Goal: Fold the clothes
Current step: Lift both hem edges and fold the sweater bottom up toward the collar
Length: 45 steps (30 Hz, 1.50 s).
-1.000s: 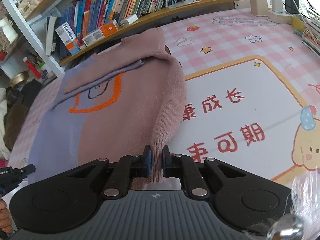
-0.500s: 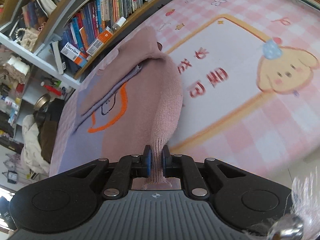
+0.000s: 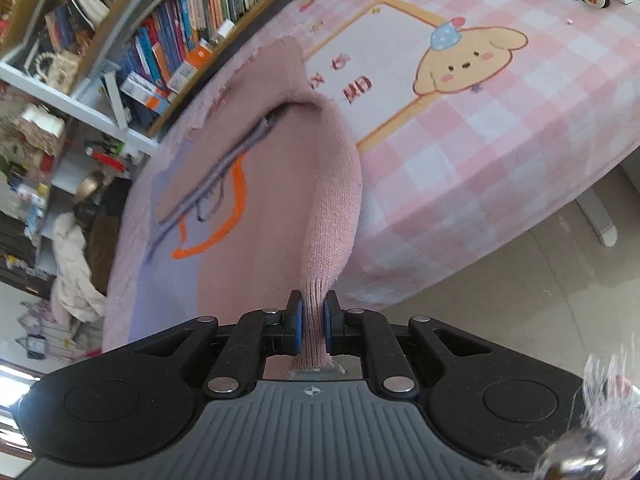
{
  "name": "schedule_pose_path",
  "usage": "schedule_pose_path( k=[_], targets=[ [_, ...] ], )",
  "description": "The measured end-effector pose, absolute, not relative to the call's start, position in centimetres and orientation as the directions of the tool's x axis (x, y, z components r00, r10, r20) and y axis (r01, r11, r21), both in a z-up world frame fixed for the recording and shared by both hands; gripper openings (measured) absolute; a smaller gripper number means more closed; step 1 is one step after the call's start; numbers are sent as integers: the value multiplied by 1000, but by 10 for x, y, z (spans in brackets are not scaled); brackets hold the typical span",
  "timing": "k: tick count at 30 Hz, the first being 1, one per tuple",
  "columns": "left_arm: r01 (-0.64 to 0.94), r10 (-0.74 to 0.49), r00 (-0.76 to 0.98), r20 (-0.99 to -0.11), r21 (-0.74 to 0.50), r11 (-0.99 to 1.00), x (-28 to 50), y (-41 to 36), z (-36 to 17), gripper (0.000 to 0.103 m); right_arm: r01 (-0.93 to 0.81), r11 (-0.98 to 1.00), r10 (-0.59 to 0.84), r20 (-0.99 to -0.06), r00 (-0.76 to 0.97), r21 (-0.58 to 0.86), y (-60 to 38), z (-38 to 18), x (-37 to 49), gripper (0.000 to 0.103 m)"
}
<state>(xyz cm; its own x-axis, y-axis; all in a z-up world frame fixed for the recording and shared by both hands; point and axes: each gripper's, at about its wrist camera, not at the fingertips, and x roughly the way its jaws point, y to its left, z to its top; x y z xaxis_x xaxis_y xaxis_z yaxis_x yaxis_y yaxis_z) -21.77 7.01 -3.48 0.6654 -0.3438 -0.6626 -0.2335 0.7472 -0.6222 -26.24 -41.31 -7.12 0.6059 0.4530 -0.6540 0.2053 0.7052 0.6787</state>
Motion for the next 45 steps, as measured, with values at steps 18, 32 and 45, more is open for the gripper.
schedule_pose_path(
  k=[18, 32, 45],
  targets=[
    [-76, -432, 792, -432, -770, 633, -93, 69, 10, 4, 111, 609, 418, -437, 796, 785, -431, 6, -141, 9],
    [-62, -459, 759, -462, -753, 655, 15, 72, 0, 4, 172, 646, 337, -481, 809, 743, -418, 10, -25, 10],
    [-134, -442, 685, -580, -695, 706, 55, 70, -39, 7, 297, 687, 259, -605, 753, 664, -409, -25, 29, 18]
  ],
)
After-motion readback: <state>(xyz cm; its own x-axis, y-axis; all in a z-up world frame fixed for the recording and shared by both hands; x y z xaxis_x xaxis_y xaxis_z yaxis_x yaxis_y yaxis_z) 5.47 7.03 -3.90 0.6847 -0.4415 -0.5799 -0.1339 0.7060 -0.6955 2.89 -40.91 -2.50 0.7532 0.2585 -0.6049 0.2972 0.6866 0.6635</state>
